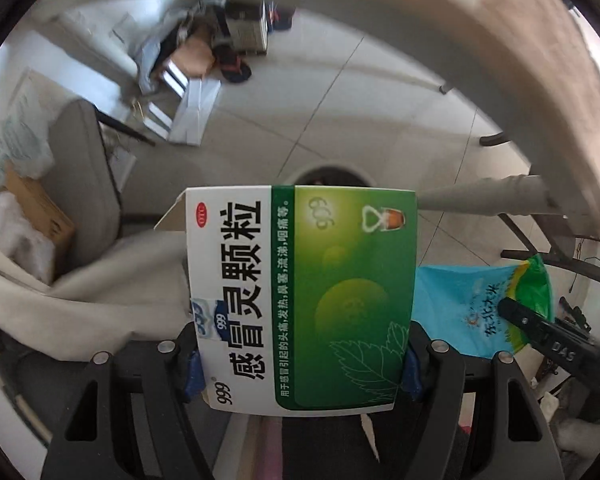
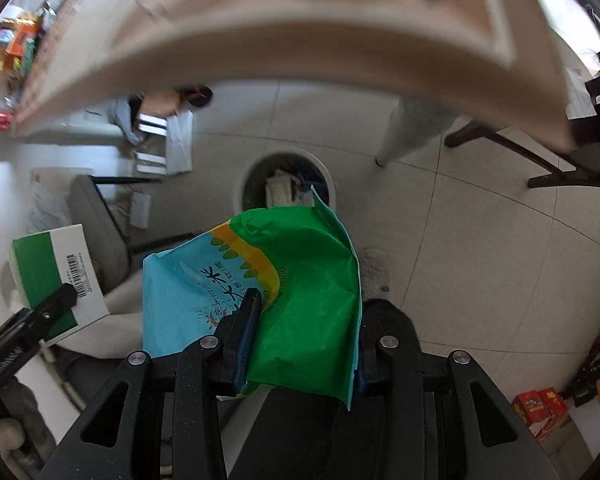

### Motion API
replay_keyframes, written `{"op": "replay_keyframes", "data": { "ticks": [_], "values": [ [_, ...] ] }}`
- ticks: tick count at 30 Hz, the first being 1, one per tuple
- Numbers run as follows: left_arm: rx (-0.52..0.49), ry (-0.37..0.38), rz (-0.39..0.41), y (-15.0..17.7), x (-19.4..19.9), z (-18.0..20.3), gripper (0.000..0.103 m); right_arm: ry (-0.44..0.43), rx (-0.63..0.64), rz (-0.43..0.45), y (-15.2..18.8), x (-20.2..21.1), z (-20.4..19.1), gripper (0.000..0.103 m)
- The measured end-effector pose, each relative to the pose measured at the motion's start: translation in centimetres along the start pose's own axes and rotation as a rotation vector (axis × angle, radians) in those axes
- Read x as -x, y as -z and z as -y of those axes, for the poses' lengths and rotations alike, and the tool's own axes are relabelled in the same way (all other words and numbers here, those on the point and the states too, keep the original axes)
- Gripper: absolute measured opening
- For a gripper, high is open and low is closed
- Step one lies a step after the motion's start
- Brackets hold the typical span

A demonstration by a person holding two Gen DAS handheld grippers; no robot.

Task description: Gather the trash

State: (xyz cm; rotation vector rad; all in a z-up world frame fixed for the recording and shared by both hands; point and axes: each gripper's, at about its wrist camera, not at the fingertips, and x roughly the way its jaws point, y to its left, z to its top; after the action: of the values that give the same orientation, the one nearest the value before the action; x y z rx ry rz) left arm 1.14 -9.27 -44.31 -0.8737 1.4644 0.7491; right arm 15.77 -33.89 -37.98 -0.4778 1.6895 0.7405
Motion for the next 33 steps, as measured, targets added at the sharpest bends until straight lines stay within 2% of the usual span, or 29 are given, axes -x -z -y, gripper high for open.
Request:
{"op": "replay_keyframes", "data": {
  "ticks": [3, 8, 10, 14, 15, 16, 18, 19, 21, 22, 23, 25, 27, 33],
  "values": [
    [0.045, 0.046, -0.033, -2.0, -6.4, -0.6, 0.071, 0.026, -0.007, -0.006, -1.4, -6.9, 0.6, 0.041],
    [0.081, 0.111, -0.073, -6.2, -17.1, -1.1, 0.072, 0.057, -0.006, -0.008, -6.5, -18.8, 1.4, 0.041],
    [0.077, 0.127, -0.098, -7.5, -21.2, -1.0, 0.072, 0.071, 0.016, -0.014, -9.3, -22.1, 0.8, 0.041],
    [0.072, 0.175, -0.188, -9.1, -27.5, -0.9, 0.075, 0.069, 0.059, -0.036, -12.4, -28.8, 0.9, 0.042],
    [0.077, 0.181, -0.204, -9.4, -28.6, -1.0, 0.083, 0.061, 0.061, -0.053, -13.0, -30.1, 0.8, 0.042],
    [0.081, 0.183, -0.216, -9.5, -29.4, -1.1, 0.096, 0.053, 0.057, -0.069, -13.5, -31.2, 0.9, 0.042],
    [0.098, 0.184, -0.220, -9.5, -29.6, -1.2, 0.100, 0.048, 0.055, -0.092, -14.3, -32.7, 1.1, 0.047],
    [0.108, 0.181, -0.219, -9.4, -29.5, -1.4, 0.100, 0.034, 0.057, -0.113, -14.5, -33.4, 1.2, 0.053],
    [0.119, 0.165, -0.205, -9.1, -28.9, -1.4, 0.100, 0.021, 0.060, -0.122, -14.5, -33.7, 1.4, 0.073],
    [0.122, 0.159, -0.201, -8.9, -28.6, -1.3, 0.100, 0.015, 0.066, -0.115, -14.5, -33.5, 1.5, 0.087],
    [0.125, 0.151, -0.196, -8.8, -28.2, -1.5, 0.100, 0.015, 0.073, -0.106, -14.3, -33.2, 1.2, 0.091],
    [0.118, 0.116, -0.175, -8.5, -27.0, -1.2, 0.100, 0.024, 0.089, -0.105, -14.1, -32.6, 1.1, 0.094],
    [0.103, 0.066, -0.147, -8.0, -25.5, -0.9, 0.100, 0.048, 0.107, -0.101, -13.7, -31.3, 0.8, 0.101],
    [0.054, -0.051, -0.092, -5.2, -20.1, 0.2, 0.100, 0.128, 0.143, -0.054, -11.6, -26.0, -0.2, 0.102]
  ]
}}
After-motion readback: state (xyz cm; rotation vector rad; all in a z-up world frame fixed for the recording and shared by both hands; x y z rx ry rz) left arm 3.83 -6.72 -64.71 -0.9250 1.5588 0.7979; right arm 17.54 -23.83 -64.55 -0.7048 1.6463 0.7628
